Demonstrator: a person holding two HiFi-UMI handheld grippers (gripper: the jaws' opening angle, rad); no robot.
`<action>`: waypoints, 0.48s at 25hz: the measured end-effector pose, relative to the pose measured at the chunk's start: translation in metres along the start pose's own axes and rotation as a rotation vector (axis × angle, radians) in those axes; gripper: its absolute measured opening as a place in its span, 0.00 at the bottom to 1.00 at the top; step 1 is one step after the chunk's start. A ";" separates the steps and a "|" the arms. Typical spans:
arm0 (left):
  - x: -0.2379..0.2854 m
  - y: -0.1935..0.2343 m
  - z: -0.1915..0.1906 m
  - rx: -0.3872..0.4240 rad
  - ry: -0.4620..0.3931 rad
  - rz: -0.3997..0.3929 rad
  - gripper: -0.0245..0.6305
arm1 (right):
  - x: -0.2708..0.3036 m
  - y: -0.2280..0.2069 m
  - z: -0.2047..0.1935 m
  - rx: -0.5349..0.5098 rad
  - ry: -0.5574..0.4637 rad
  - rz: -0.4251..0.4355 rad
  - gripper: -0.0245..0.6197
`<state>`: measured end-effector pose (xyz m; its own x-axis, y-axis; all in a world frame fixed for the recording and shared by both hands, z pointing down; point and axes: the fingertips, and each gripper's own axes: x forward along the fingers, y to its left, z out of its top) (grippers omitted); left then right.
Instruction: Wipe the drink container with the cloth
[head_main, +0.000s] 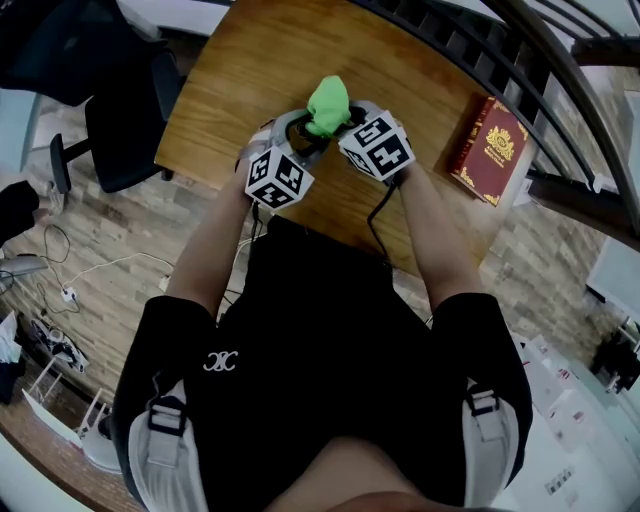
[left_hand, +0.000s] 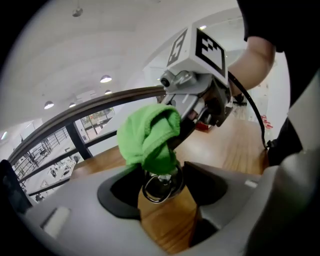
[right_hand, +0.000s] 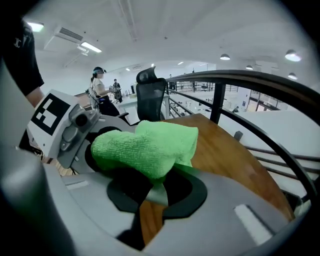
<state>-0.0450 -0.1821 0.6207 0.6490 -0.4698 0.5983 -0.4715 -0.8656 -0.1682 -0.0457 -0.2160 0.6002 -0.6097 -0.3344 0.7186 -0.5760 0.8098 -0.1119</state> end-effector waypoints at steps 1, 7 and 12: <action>-0.001 0.001 -0.001 -0.005 -0.002 0.001 0.52 | 0.002 -0.001 0.002 0.006 -0.002 0.004 0.12; -0.001 -0.003 -0.001 0.045 -0.002 -0.004 0.52 | 0.017 -0.013 0.008 0.042 0.006 0.022 0.12; -0.001 -0.007 -0.001 0.109 0.005 -0.005 0.52 | 0.032 -0.023 0.008 0.074 0.032 0.051 0.12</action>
<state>-0.0427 -0.1750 0.6222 0.6479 -0.4649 0.6034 -0.4007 -0.8817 -0.2491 -0.0565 -0.2498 0.6204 -0.6226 -0.2769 0.7319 -0.5839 0.7871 -0.1989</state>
